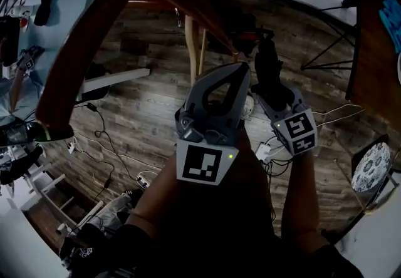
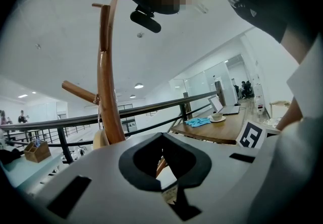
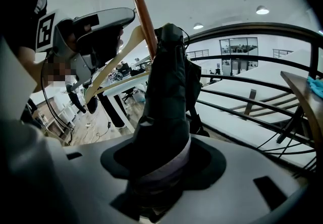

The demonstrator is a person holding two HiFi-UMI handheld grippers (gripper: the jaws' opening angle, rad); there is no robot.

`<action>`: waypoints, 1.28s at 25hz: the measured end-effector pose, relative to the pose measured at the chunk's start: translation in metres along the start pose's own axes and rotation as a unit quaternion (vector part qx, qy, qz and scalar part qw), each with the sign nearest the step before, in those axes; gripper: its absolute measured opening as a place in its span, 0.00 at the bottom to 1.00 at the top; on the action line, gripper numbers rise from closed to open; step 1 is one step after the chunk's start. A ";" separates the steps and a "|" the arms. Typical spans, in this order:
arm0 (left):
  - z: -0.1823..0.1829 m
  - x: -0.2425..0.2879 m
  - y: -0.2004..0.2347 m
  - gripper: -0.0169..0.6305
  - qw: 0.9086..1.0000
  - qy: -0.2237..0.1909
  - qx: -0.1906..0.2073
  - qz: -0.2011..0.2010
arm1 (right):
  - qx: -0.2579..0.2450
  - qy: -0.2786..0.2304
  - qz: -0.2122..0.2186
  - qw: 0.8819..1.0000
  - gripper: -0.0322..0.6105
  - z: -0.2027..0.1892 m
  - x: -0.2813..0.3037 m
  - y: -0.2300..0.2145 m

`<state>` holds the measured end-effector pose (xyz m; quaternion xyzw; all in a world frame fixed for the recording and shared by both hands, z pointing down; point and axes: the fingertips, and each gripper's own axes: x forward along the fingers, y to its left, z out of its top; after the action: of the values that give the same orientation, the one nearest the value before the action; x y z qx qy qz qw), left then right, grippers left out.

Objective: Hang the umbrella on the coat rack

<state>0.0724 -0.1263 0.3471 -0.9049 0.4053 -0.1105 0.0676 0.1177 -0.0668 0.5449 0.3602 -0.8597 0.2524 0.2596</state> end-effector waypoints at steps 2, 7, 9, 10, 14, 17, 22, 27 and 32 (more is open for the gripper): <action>-0.001 0.000 -0.001 0.04 1.000 0.001 0.000 0.000 | -0.001 0.002 0.003 1.000 0.42 -0.003 0.000 0.001; -0.002 0.000 -0.001 0.04 1.000 0.002 0.001 0.001 | 0.005 0.005 0.006 1.000 0.42 -0.011 0.002 0.005; 0.000 -0.001 -0.001 0.04 1.000 0.002 0.002 0.002 | 0.006 0.008 0.006 1.000 0.42 -0.014 0.001 0.006; 0.001 -0.001 -0.001 0.04 1.000 0.001 0.001 0.003 | 0.008 0.009 0.007 1.000 0.42 -0.015 0.001 0.006; 0.004 -0.003 0.001 0.04 1.000 -0.004 -0.001 0.009 | 0.010 0.013 0.010 1.000 0.42 -0.021 0.003 0.006; 0.005 -0.004 0.002 0.04 1.000 -0.004 0.002 0.009 | 0.011 0.019 0.011 1.000 0.42 -0.025 0.004 0.007; 0.001 -0.005 0.004 0.04 1.000 0.002 0.004 0.014 | 0.012 0.023 0.013 1.000 0.42 -0.029 0.008 0.011; 0.000 -0.008 0.011 0.04 1.000 0.004 0.006 0.027 | 0.005 0.040 0.018 0.999 0.42 -0.038 0.014 0.014; -0.001 -0.008 0.016 0.04 1.000 0.005 0.005 0.030 | 0.008 0.046 0.021 0.999 0.42 -0.042 0.021 0.015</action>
<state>0.0554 -0.1306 0.3439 -0.8916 0.4319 -0.1151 0.0734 0.1047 -0.0418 0.5847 0.3318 -0.8523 0.2809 0.2908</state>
